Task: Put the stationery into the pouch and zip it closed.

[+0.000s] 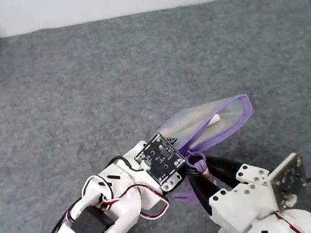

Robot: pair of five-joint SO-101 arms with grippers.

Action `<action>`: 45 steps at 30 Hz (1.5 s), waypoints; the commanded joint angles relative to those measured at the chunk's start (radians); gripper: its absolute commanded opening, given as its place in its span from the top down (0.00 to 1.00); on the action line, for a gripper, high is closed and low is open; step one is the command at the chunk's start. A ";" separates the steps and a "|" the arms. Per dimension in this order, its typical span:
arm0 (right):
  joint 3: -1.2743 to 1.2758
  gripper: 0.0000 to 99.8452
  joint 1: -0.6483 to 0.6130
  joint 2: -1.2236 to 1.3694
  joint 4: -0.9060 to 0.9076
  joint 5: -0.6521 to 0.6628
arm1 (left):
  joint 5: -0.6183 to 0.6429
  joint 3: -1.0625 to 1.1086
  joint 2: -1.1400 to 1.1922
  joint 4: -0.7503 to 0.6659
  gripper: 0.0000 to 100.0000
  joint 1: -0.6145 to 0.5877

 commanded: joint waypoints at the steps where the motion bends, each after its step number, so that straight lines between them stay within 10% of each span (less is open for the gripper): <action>1: -0.060 0.99 -0.002 0.004 -0.027 -0.038 | 0.011 -0.010 -0.021 -0.026 0.96 0.002; 45: 0.545 0.99 0.719 0.016 -1.050 -0.026 | 0.009 -0.012 -0.023 0.132 0.99 -0.003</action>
